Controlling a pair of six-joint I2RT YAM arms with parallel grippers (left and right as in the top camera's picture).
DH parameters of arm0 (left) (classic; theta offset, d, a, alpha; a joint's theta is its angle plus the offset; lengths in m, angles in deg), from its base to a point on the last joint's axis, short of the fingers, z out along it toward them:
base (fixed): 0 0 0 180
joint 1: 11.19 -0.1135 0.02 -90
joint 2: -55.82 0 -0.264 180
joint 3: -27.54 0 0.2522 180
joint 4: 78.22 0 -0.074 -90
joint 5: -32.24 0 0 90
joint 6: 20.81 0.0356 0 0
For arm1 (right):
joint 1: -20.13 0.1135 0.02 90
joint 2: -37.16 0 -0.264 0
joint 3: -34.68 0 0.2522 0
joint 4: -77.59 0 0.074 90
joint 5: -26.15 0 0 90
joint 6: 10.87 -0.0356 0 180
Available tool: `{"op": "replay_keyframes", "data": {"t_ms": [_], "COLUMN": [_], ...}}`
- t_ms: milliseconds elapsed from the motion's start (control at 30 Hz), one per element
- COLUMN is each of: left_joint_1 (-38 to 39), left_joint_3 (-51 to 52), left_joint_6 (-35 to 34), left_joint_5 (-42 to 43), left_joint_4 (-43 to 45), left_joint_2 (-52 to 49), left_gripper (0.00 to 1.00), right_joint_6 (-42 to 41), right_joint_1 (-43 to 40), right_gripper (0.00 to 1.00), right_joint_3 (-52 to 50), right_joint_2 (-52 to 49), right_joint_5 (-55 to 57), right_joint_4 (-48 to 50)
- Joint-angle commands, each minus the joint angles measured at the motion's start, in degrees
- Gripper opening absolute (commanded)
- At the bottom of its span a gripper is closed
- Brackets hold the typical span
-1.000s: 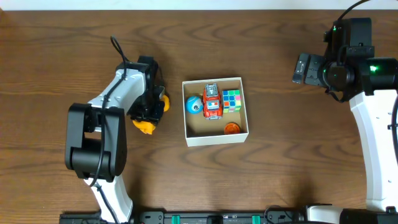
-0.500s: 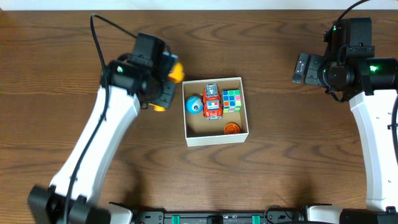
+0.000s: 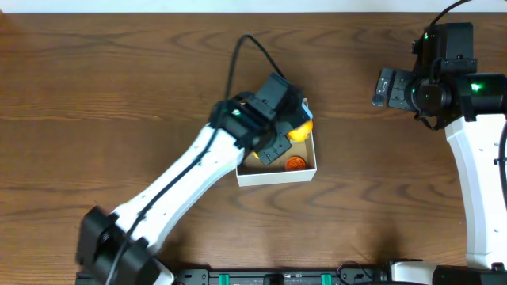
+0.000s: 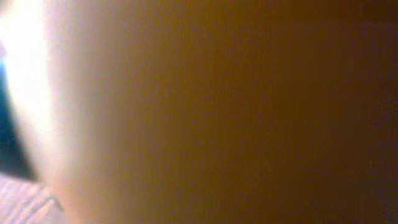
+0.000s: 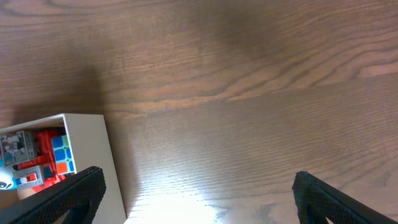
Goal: Pack container
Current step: 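Lift the dinosaur with the left gripper and lower it into the box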
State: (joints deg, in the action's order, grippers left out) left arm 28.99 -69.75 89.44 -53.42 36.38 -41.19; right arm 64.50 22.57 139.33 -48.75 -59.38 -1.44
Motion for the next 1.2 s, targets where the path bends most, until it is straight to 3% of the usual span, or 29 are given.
{"op": "replay_keyframes", "data": {"t_ms": [0, 167, 233, 333, 400, 433, 700, 1000, 1167], "left_joint_1": [-0.24, -0.24, -0.24, -0.24, -0.24, -0.24, -0.24, -0.28, -2.91], "left_joint_3": [0.55, 0.55, 0.55, 0.55, 0.55, 0.55, -0.04, -0.59, -0.59], "left_joint_6": [2.16, 1.99, 1.99, 1.99, 1.99, 1.99, 1.97, 1.95, -3.13], "left_joint_5": [-0.02, -0.02, -0.04, -0.04, -0.04, -0.04, -0.96, -1.11, -8.66], "left_joint_4": [-1.53, -4.37, -4.68, -4.63, -4.66, -4.66, -4.66, -4.66, -4.42], "left_joint_2": [-4.50, -8.39, -9.07, -9.29, -9.29, -9.29, -7.04, 5.86, 14.16], "left_gripper": [0.06, 0.07, 0.34, 0.54, 0.77, 0.84, 0.86, 0.87, 0.91], "right_joint_6": [0.57, 0.57, 0.57, 0.55, 0.57, 0.57, 0.57, 2.12, 5.57], "right_joint_1": [-0.22, -0.22, -0.22, -0.22, -0.24, -0.22, -0.22, -0.22, -0.22], "right_gripper": [0.99, 0.99, 0.99, 0.99, 0.99, 0.99, 0.99, 0.99, 0.99], "right_joint_3": [-0.26, -0.26, -0.26, -0.26, -0.26, -0.26, -0.26, -0.26, -0.26], "right_joint_2": [-0.48, -0.48, -0.48, -0.48, -0.48, -0.48, -0.48, -0.48, -0.48], "right_joint_5": [0.00, 0.00, 0.00, 0.00, 0.00, 0.00, 0.00, 0.02, 0.02], "right_joint_4": [-0.22, -0.20, -0.20, -0.24, -0.31, -0.33, -0.35, -0.07, 1.51]}}
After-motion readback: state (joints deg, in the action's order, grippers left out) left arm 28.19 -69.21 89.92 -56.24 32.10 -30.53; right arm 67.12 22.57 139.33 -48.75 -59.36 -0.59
